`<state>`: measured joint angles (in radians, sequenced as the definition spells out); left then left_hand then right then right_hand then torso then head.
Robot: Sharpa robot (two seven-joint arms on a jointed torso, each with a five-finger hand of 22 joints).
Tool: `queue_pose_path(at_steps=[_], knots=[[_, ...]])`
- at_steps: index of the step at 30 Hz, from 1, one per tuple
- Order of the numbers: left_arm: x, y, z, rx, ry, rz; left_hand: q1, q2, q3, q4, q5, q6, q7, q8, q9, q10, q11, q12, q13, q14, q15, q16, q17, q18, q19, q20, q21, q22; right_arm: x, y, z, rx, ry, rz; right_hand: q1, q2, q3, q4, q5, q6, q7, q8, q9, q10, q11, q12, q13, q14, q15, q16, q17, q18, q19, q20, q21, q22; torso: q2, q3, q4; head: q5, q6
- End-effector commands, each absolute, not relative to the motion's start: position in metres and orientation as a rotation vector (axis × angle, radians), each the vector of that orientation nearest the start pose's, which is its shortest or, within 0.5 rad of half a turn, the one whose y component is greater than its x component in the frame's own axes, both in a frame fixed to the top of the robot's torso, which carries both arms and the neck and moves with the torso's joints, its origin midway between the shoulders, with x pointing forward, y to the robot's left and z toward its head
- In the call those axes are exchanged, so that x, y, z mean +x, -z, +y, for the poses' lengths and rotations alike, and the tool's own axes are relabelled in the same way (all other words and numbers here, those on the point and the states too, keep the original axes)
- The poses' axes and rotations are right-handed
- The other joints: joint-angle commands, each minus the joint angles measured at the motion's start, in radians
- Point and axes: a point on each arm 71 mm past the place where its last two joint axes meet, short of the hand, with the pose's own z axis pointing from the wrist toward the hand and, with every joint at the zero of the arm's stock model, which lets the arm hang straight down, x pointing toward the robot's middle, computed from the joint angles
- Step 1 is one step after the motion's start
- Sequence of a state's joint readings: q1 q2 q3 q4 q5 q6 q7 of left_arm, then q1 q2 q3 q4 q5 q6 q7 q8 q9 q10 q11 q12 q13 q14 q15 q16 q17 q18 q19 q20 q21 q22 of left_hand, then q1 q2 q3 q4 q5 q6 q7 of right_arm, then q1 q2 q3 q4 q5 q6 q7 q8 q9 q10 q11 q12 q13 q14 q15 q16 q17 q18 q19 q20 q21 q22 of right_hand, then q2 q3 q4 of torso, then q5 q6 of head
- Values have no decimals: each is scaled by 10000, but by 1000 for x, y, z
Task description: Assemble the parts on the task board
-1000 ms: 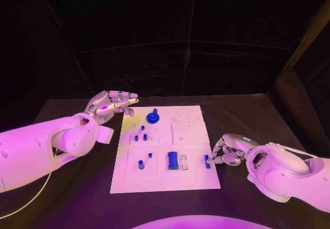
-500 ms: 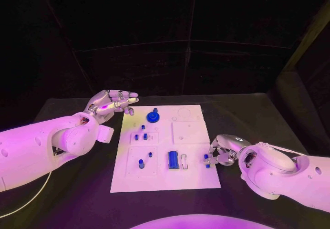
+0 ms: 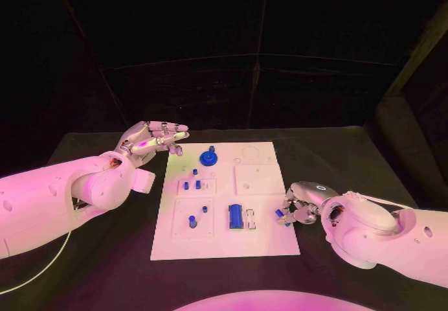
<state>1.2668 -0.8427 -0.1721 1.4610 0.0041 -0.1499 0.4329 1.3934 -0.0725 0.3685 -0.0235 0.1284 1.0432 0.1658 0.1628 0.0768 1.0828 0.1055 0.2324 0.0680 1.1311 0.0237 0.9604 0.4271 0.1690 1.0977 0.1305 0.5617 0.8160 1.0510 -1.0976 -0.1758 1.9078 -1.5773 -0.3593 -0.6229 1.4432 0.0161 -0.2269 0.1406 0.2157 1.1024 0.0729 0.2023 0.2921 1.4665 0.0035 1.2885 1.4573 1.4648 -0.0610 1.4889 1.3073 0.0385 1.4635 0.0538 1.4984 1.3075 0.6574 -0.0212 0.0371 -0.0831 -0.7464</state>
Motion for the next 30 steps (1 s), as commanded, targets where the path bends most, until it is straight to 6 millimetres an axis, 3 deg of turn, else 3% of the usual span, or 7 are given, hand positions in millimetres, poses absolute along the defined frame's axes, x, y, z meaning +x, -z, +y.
queue_pose_path(at_steps=[1,5,12,21,30], knots=[[492,192,220,-10388,16251,15155,-18,37,-31,-40,61,61,-2,56,-13,52,-24,37,-14,-64,-1,40,-17,142,-50,-51,-14,-15,357,267,-236,-144,-2225,20018,560,304,165,-247,-243,97,-2,-57,-55,201,-104,-42,-524,738,-88,-31,1078,-25,45,-78,-35,1238,9,1,7,-8,0],[492,193,221,-10391,16242,15152,-18,37,-31,-40,61,61,-2,56,-13,52,-24,37,-14,-64,-1,40,-17,142,-50,-51,-14,-15,357,266,-234,-308,-2166,19932,972,495,469,-516,-175,152,-2,-128,-93,180,-114,-72,-528,739,-96,-31,1087,-27,47,-96,-37,1244,-1,-1,8,-3,-9],[492,193,220,-10393,16254,15169,-18,37,-31,-40,61,61,-2,56,-13,52,-24,37,-14,-64,-1,40,-17,142,-50,-51,-14,-15,355,260,-233,546,-2653,19358,711,631,826,-390,1405,285,-59,-271,-163,218,-164,-19,-480,760,-123,10,1169,-51,124,-118,15,1346,-11,-3,12,14,-8],[492,194,219,-10406,16277,15237,-7,43,-26,-47,62,64,-6,58,-14,55,-27,37,-15,-67,-3,43,-22,142,-51,-52,-14,-15,349,250,-229,2163,-3887,18665,519,625,1022,-279,1652,355,-110,-294,-146,246,-200,-25,-478,762,-161,11,1172,-68,181,-152,57,1420,5,-7,12,43,19],[492,194,219,-10402,16285,15230,36,63,-7,-72,65,77,-16,65,-16,67,-36,39,-17,-76,-10,48,-34,144,-53,-59,-11,-13,346,245,-219,2692,-4639,18428,291,507,1089,-142,1679,386,-116,-321,-135,282,-205,32,-440,769,-169,26,1201,-78,211,-165,78,1460,-4,-11,7,85,29]])
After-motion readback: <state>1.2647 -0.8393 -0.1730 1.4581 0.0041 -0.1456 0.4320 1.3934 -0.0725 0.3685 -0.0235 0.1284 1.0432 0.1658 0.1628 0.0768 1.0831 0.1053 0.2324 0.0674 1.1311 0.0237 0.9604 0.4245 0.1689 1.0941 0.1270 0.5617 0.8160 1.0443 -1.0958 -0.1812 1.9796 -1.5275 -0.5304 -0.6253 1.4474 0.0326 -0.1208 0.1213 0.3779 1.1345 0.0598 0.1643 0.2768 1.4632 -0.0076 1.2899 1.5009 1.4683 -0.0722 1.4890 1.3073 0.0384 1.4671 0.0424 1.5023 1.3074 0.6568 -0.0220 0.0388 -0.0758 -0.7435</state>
